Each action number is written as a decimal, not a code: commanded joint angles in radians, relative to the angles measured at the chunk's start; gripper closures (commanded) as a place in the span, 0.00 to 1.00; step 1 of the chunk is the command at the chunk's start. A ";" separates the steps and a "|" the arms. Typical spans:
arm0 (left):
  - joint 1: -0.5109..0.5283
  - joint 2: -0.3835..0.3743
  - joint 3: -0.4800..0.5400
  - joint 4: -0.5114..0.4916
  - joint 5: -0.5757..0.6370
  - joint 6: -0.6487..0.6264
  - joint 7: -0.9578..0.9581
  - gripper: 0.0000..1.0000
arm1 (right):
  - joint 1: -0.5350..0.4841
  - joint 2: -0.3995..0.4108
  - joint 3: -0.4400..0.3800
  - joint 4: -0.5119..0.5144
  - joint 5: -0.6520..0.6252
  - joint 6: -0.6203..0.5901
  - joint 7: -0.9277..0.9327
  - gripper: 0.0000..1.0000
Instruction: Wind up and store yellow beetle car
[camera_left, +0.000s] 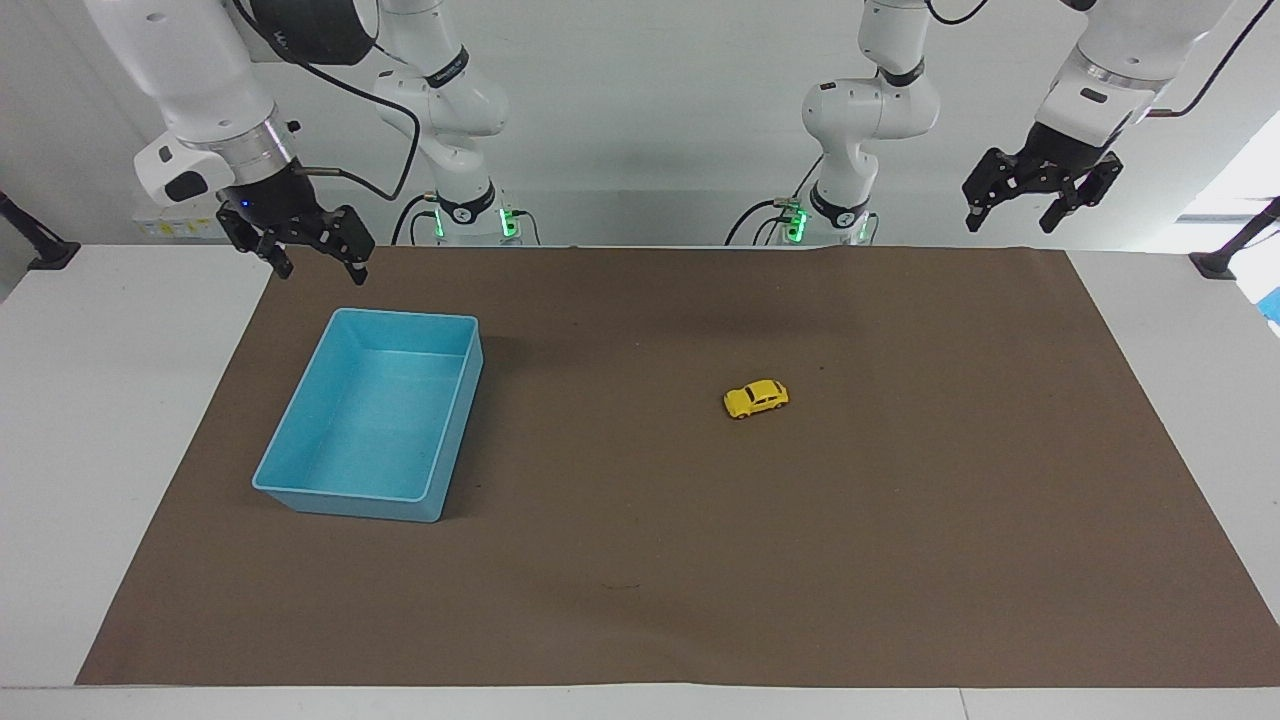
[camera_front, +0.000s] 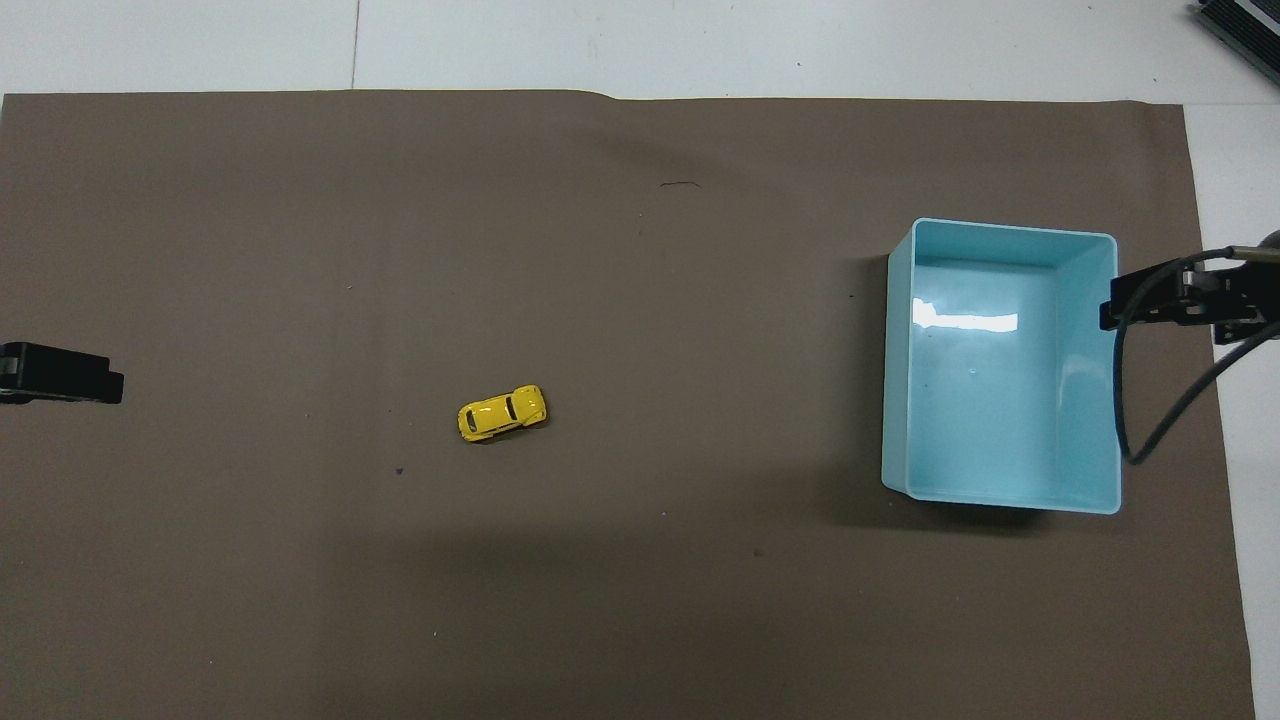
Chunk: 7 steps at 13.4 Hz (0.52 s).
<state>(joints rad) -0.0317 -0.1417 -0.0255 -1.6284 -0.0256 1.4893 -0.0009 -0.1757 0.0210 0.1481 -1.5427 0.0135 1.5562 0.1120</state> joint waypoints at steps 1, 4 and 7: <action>0.009 -0.013 -0.007 -0.007 0.012 -0.001 -0.010 0.00 | -0.007 -0.012 0.002 -0.002 0.006 -0.010 -0.025 0.00; 0.007 -0.013 -0.007 -0.005 0.012 -0.001 -0.008 0.00 | -0.007 -0.012 0.002 -0.002 0.006 -0.010 -0.025 0.00; 0.003 -0.012 -0.011 -0.005 0.010 0.000 -0.001 0.00 | -0.007 -0.012 0.002 0.000 0.006 -0.010 -0.025 0.00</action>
<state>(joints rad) -0.0317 -0.1417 -0.0270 -1.6284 -0.0256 1.4894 -0.0013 -0.1757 0.0210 0.1481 -1.5427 0.0135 1.5562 0.1120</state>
